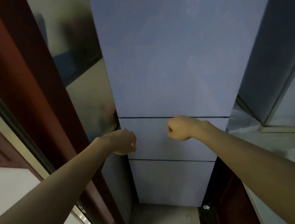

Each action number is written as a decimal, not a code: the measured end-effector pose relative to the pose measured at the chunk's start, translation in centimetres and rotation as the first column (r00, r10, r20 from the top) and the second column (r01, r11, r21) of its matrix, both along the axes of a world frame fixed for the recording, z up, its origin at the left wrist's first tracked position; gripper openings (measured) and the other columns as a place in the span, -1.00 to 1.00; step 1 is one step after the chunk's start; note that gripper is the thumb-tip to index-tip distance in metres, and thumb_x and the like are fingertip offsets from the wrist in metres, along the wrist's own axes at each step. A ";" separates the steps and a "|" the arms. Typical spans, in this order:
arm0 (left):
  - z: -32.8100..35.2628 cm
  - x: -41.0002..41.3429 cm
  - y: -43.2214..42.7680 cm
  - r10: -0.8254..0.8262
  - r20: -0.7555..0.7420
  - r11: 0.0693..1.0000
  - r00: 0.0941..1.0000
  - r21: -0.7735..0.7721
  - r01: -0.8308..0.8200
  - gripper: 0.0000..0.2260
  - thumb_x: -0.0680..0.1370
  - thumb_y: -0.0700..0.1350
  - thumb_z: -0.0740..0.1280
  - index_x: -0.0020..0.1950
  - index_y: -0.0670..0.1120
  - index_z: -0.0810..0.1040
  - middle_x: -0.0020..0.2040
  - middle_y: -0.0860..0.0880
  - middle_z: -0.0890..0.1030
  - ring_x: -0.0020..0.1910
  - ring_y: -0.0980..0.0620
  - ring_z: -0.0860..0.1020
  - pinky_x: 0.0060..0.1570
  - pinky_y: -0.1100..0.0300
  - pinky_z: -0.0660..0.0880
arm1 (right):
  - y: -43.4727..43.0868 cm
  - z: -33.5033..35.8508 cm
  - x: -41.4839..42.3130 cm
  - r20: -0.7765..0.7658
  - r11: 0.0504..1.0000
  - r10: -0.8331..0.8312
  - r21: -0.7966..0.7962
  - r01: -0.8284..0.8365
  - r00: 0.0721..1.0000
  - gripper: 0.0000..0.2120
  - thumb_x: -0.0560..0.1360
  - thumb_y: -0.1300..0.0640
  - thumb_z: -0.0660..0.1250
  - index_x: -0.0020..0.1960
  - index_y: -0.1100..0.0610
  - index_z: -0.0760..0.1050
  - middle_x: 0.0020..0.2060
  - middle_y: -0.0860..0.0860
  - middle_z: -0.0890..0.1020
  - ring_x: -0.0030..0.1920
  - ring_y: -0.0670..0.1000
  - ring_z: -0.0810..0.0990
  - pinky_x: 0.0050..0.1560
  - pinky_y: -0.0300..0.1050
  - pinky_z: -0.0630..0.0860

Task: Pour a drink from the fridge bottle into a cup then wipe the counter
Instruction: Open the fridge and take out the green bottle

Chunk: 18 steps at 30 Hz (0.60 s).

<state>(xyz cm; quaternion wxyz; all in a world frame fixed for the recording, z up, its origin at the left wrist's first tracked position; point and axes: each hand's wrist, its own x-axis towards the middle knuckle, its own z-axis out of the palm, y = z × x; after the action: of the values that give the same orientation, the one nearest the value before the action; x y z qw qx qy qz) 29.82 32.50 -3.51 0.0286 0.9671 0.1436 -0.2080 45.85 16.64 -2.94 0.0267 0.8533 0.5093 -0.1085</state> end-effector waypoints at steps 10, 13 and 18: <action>-0.9 4.2 2.6 0.209 -0.041 0.977 0.977 -0.033 -0.210 -0.68 0.65 -0.02 0.18 0.22 -0.18 0.58 0.15 -0.11 0.62 0.10 -0.09 0.59 0.07 0.05 0.52 | 6.5 2.0 6.2 0.063 0.980 0.198 -0.022 -0.197 0.978 -0.81 0.54 0.20 0.15 -0.21 0.22 0.44 -0.28 0.14 0.50 -0.30 0.12 0.48 -0.34 -0.10 0.36; -1.8 4.5 3.1 0.245 -0.087 0.966 0.966 -0.062 -0.251 -0.69 0.66 -0.03 0.17 0.12 -0.23 0.58 0.03 -0.10 0.61 -0.04 -0.06 0.56 -0.07 0.08 0.47 | 8.3 0.8 6.7 0.034 0.973 0.227 -0.051 -0.225 0.973 -0.78 0.53 0.20 0.16 -0.01 0.26 0.55 -0.09 0.20 0.62 -0.15 0.15 0.58 -0.22 -0.09 0.45; -2.6 5.9 5.3 0.316 0.007 0.948 0.949 -0.043 -0.316 -0.71 0.66 -0.08 0.17 0.05 -0.27 0.57 0.07 -0.21 0.61 0.06 -0.19 0.57 -0.08 0.10 0.39 | 11.5 -0.1 7.0 0.055 0.957 0.286 -0.056 -0.283 0.957 -0.79 0.52 0.19 0.17 0.03 0.23 0.54 0.03 0.21 0.61 -0.11 0.14 0.57 -0.19 -0.14 0.40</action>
<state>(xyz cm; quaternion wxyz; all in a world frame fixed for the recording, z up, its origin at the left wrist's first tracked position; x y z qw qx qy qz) 35.69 37.78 -6.07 0.0825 0.9323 0.2920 -0.1969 52.81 28.10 -3.06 0.0784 0.7732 0.6230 -0.0889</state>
